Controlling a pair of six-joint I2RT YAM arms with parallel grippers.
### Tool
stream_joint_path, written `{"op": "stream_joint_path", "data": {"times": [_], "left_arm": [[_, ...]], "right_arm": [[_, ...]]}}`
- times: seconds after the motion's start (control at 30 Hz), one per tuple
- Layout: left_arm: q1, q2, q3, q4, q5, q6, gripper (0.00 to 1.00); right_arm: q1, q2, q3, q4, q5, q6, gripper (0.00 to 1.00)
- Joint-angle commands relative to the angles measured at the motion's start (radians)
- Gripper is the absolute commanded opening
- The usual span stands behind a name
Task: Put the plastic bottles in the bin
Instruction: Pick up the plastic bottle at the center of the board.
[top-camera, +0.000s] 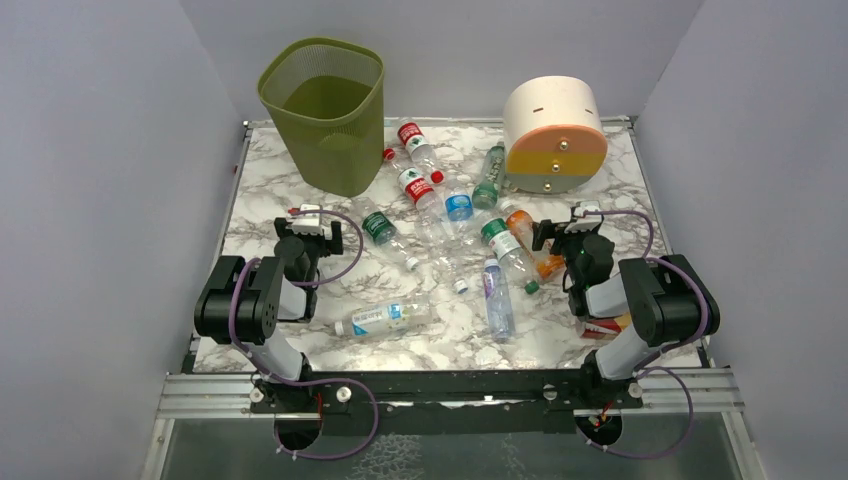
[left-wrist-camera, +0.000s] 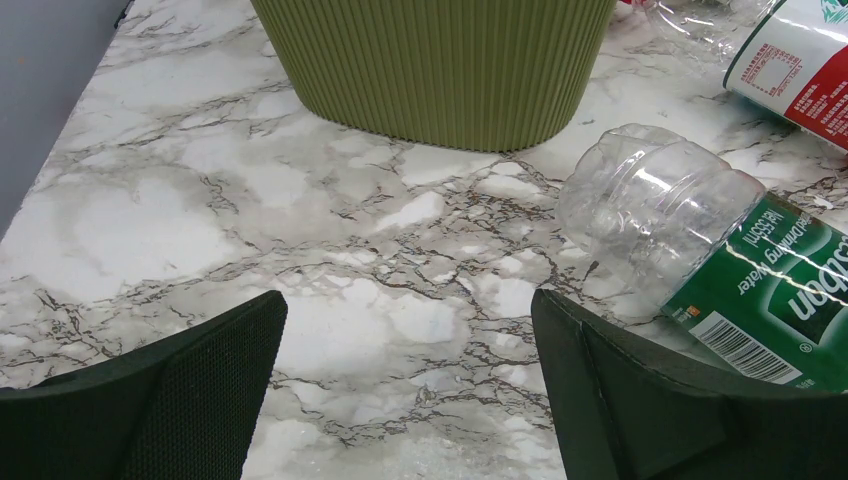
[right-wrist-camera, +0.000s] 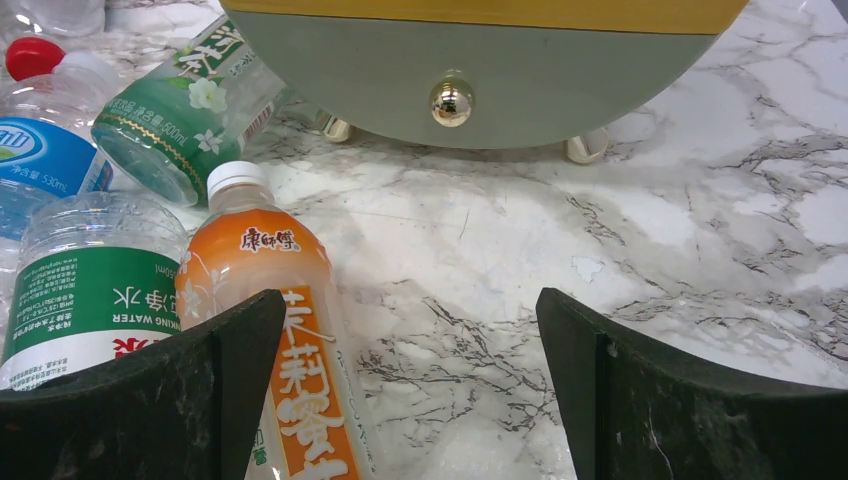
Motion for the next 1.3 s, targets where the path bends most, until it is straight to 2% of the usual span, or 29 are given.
{"op": "stream_joint_path", "data": {"times": [0.0, 0.73, 0.9, 1.07, 1.27], "left_arm": [[0.002, 0.007, 0.013, 0.013, 0.019, -0.006, 0.99], [0.003, 0.005, 0.013, 0.015, 0.02, -0.008, 0.99], [0.002, -0.046, -0.016, 0.03, 0.004, -0.012, 0.99], [0.0, -0.208, -0.002, -0.154, -0.002, -0.034, 0.99], [-0.016, -0.402, -0.005, -0.296, 0.009, -0.105, 0.99]], "right_arm": [[0.006, 0.006, 0.003, 0.017, -0.02, -0.013, 0.99], [0.006, -0.018, -0.01, 0.031, -0.027, -0.014, 0.99], [0.006, -0.142, 0.028, -0.157, -0.092, -0.033, 0.99], [0.006, -0.312, 0.017, -0.3, -0.161, -0.038, 0.99], [0.005, -0.547, 0.038, -0.517, -0.235, -0.015, 0.99]]}}
